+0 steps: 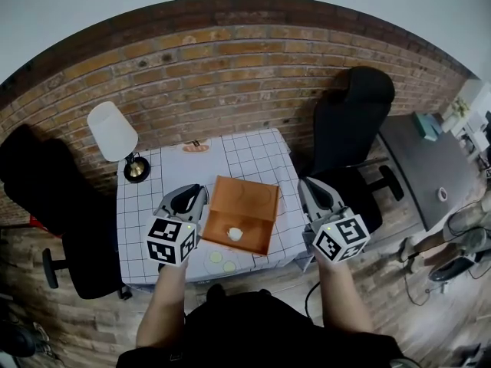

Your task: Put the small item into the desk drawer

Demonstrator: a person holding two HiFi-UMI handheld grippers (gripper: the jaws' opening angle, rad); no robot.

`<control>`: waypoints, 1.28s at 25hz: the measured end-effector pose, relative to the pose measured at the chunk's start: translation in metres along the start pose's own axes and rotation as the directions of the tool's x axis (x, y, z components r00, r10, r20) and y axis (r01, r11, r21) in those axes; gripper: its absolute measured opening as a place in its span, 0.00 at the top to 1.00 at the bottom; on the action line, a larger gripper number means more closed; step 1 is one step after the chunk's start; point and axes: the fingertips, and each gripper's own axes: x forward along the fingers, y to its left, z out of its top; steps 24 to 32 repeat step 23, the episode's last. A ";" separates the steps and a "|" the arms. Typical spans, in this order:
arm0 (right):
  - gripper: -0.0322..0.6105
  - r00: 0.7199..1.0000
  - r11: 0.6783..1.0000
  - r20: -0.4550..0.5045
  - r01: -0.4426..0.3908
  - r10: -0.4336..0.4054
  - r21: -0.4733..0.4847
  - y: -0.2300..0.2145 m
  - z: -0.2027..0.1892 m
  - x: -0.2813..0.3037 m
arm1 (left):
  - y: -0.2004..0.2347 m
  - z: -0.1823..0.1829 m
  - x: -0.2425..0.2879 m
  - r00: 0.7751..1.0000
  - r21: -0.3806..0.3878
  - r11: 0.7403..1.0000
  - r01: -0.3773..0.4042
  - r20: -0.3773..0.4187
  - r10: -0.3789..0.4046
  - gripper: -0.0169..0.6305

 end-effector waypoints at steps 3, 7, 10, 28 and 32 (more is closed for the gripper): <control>0.95 1.000 1.000 -0.012 -0.010 0.009 -0.024 0.008 -0.002 0.003 | 0.000 -0.003 -0.002 1.000 -0.005 1.000 0.006 -0.001 -0.006 0.92; 0.95 0.999 0.999 -0.027 -0.022 0.021 -0.033 0.021 -0.009 0.001 | 0.000 -0.006 -0.007 1.000 -0.009 1.000 0.012 0.000 -0.012 0.92; 0.95 0.999 0.999 -0.041 -0.021 0.020 -0.025 0.025 -0.016 0.000 | 0.003 -0.011 -0.011 1.000 -0.016 1.000 0.011 -0.002 -0.011 0.93; 0.95 0.997 0.999 -0.069 -0.026 0.024 -0.030 0.040 -0.022 0.007 | 0.015 -0.013 -0.016 0.999 -0.043 0.999 0.032 0.010 -0.031 0.95; 0.95 0.997 0.999 -0.069 -0.026 0.024 -0.030 0.040 -0.022 0.007 | 0.015 -0.013 -0.016 0.999 -0.043 0.999 0.032 0.010 -0.031 0.95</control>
